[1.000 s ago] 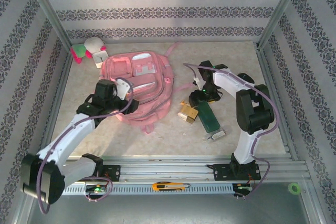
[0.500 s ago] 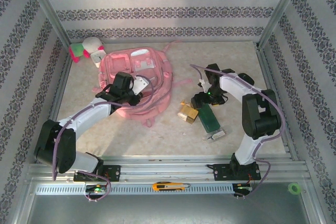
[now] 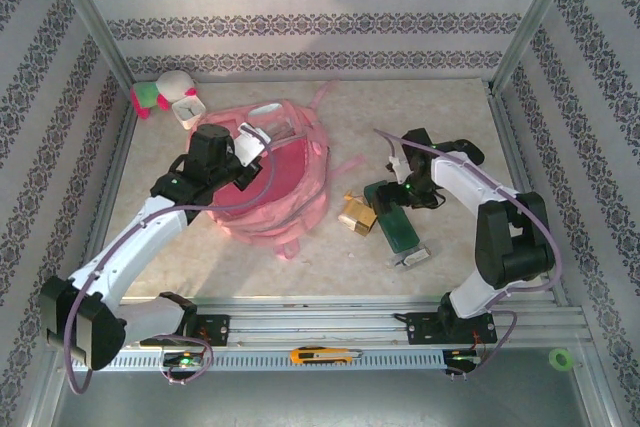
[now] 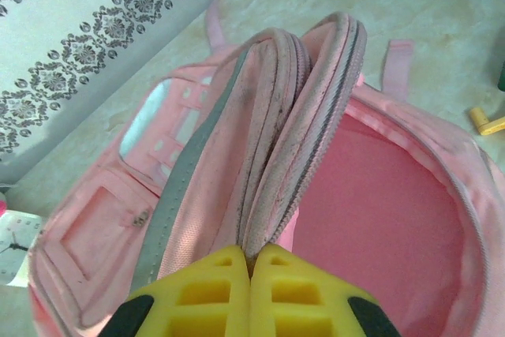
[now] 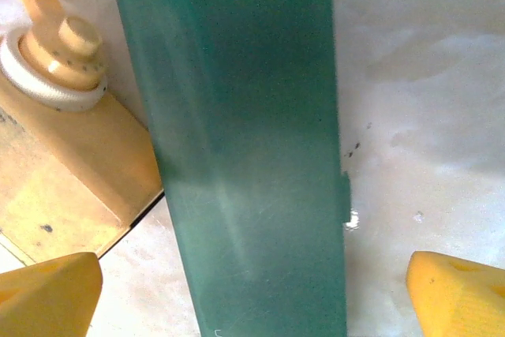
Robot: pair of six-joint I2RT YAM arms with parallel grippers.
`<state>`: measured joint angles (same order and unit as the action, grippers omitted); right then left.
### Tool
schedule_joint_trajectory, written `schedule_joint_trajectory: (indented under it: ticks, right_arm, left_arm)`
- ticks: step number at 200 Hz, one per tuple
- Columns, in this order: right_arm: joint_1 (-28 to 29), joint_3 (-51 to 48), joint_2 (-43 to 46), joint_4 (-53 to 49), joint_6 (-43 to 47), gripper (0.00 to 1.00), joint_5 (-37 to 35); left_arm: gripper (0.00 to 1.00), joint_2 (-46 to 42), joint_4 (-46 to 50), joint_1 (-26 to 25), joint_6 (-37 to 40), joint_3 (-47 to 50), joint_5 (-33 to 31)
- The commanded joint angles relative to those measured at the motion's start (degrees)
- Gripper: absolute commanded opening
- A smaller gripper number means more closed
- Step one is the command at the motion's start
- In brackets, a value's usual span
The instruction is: Pack books, pencil case, and school supplies into a backpack
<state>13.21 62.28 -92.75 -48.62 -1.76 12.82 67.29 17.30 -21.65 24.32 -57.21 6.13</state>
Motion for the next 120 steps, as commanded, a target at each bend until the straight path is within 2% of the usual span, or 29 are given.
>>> schedule_joint_trajectory:
  ticks: [1,39,78,120]
  right_arm:
    - [1.88,0.29,-1.83,0.13,-0.53,0.98,-1.43]
    - [3.05,5.09,-8.33,1.99,-1.52,0.98,-5.34]
    - [3.12,11.13,-14.22,3.62,-2.56,0.98,-1.24]
    - [3.17,15.75,-19.78,3.6,-2.95,0.98,-2.02]
  left_arm:
    - [0.0,-2.2,1.47,0.04,1.34,-4.32,-0.73]
    - [0.0,-2.71,1.71,0.05,-0.14,-4.41,0.7]
    - [0.0,-2.94,0.89,0.05,-1.2,-3.79,1.06]
    - [0.0,-2.24,0.19,0.04,-1.71,-3.95,1.32]
